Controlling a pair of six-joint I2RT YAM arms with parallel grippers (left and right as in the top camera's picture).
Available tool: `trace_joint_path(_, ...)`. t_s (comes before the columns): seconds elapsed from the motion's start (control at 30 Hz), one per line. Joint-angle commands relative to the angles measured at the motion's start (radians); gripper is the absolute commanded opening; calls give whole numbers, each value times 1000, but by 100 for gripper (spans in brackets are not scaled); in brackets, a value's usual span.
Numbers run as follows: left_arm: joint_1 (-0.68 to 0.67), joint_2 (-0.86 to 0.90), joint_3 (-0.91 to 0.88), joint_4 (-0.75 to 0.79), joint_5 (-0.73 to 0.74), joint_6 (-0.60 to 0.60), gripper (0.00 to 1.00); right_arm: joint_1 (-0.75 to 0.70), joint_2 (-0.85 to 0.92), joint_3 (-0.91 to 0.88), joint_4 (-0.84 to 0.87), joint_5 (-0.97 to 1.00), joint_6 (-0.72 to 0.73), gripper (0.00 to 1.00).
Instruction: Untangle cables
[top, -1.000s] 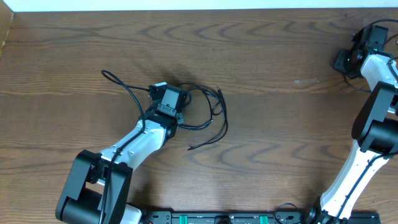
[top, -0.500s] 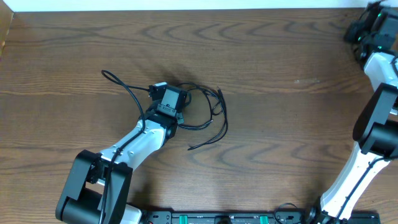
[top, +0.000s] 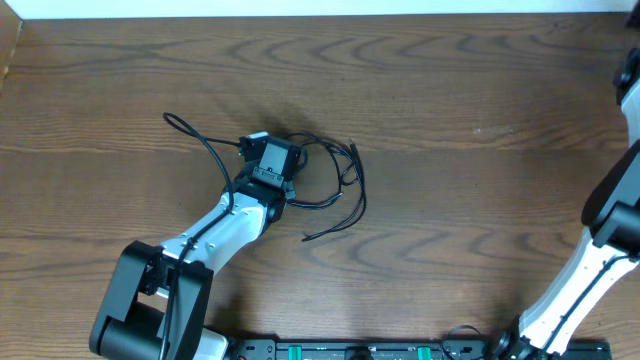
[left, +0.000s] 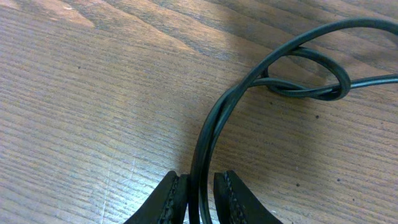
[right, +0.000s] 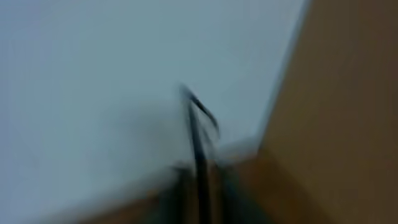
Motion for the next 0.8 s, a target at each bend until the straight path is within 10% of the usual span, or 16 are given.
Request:
trace_joint_path(0.0,1,10,7,0,-3,-13,22,-13,116,-15,-151,39,158,69)
trace_joint_path(0.07,1,10,7,0,-3,-13,22,-10,117,-15,-206,-26,188,99)
trace_joint_path(0.53,1,10,7,4,84,-13,8,9,-290,-14,-287,-344,210,99)
trace_joint_path(0.77,1,8,7,48,333,-13,8,-41,-570,-15,-704,-542,214,99)
